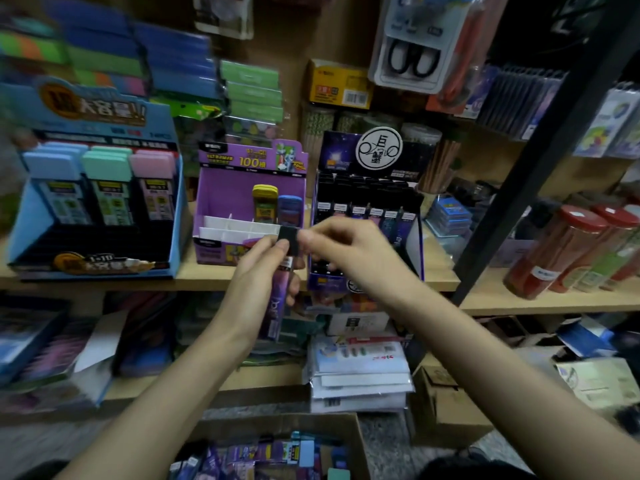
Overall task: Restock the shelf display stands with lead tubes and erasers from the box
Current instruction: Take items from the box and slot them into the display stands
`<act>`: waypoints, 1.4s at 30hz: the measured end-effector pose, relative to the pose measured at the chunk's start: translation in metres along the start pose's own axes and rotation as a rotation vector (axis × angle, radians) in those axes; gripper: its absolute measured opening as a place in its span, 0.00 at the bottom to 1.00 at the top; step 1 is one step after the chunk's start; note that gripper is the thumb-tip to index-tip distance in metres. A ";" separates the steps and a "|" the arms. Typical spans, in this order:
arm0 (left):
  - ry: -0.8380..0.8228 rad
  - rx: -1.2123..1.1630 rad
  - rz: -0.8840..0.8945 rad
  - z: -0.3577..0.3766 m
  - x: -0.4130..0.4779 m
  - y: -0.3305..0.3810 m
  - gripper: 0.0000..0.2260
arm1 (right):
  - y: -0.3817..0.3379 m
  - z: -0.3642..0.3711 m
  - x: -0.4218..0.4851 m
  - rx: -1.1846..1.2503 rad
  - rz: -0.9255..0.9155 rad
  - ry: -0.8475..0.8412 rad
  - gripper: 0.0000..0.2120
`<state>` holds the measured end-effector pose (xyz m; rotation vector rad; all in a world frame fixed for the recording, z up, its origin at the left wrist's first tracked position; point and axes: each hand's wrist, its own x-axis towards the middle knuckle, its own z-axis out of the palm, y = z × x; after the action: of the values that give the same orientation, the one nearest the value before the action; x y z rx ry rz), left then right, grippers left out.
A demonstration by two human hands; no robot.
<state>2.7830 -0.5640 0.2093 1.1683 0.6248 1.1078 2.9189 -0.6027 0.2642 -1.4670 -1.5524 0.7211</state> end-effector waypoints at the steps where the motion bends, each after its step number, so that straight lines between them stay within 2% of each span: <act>1: 0.005 0.016 0.013 -0.001 0.000 -0.001 0.11 | -0.001 0.010 -0.002 0.052 0.027 -0.003 0.07; 6: 0.027 0.140 0.078 -0.003 -0.003 -0.003 0.13 | -0.001 0.023 -0.005 0.302 0.088 0.048 0.17; 8: 0.013 0.159 0.098 -0.001 -0.001 0.000 0.14 | -0.003 0.024 -0.005 0.397 0.113 0.075 0.16; 10: -0.002 0.222 0.096 0.000 0.007 0.004 0.15 | -0.008 0.018 0.001 0.387 0.096 0.099 0.12; 12: 0.002 0.483 0.164 -0.005 0.016 0.007 0.19 | -0.010 0.004 0.012 0.266 0.007 0.185 0.09; 15: 0.071 1.134 0.399 -0.026 0.025 0.009 0.19 | -0.005 -0.025 0.033 0.055 -0.142 0.419 0.10; 16: 0.102 1.273 0.439 -0.033 0.026 0.008 0.18 | -0.001 -0.031 0.038 -0.029 -0.175 0.465 0.10; 18: 0.140 1.399 0.416 -0.043 0.029 0.005 0.16 | 0.011 -0.035 0.046 -0.109 -0.201 0.494 0.10; 22: 0.139 1.485 0.321 -0.054 0.032 -0.001 0.18 | 0.034 -0.026 0.056 -0.143 -0.212 0.458 0.10; 30: 0.151 1.488 0.327 -0.057 0.033 -0.003 0.18 | 0.041 -0.027 0.068 -0.194 -0.203 0.339 0.11; 37: 0.136 1.364 0.454 -0.054 0.019 0.006 0.15 | 0.053 -0.012 0.072 -0.309 -0.133 0.447 0.09; 42: 0.037 1.331 0.474 -0.066 -0.007 0.016 0.11 | 0.047 -0.025 0.052 -0.535 -0.102 0.439 0.11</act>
<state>2.7180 -0.5437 0.2020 2.5291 1.2230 1.0628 2.9662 -0.5491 0.2452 -1.7620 -1.5127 -0.1000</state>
